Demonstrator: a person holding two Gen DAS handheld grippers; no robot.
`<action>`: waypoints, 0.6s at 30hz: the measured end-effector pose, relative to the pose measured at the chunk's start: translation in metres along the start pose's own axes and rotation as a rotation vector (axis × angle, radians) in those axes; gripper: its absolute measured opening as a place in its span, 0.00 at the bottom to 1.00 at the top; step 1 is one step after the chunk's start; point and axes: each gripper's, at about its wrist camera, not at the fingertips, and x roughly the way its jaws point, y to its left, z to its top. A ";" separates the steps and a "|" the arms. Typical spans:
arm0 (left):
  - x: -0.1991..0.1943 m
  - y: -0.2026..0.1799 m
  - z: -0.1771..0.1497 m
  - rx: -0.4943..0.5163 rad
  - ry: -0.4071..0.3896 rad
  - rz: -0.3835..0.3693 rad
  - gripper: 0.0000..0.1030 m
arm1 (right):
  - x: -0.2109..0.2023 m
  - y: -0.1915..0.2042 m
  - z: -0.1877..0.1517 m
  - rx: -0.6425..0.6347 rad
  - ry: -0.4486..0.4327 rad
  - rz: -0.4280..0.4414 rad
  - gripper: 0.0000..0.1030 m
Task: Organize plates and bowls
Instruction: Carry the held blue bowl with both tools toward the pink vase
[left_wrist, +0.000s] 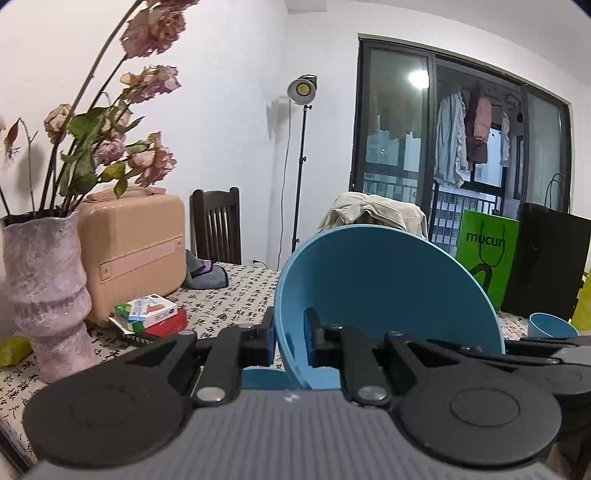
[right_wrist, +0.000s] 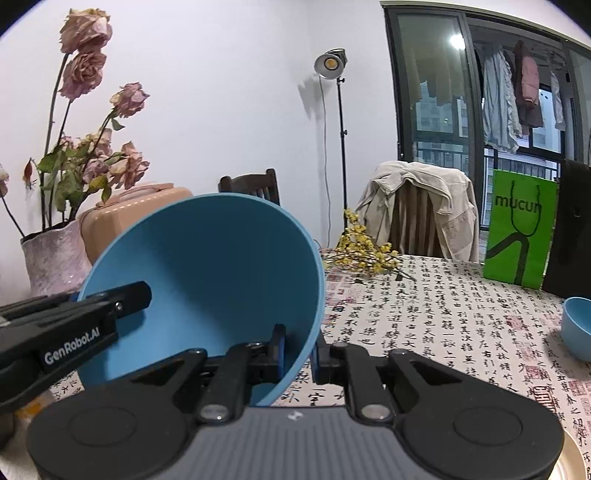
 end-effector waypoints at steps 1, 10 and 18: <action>0.000 0.003 0.000 -0.004 0.001 0.003 0.14 | 0.001 0.002 0.000 -0.002 0.003 0.005 0.13; 0.009 0.022 -0.006 -0.031 0.027 0.024 0.14 | 0.018 0.016 -0.003 -0.005 0.034 0.034 0.13; 0.019 0.035 -0.012 -0.051 0.050 0.026 0.14 | 0.035 0.024 -0.005 -0.005 0.062 0.048 0.13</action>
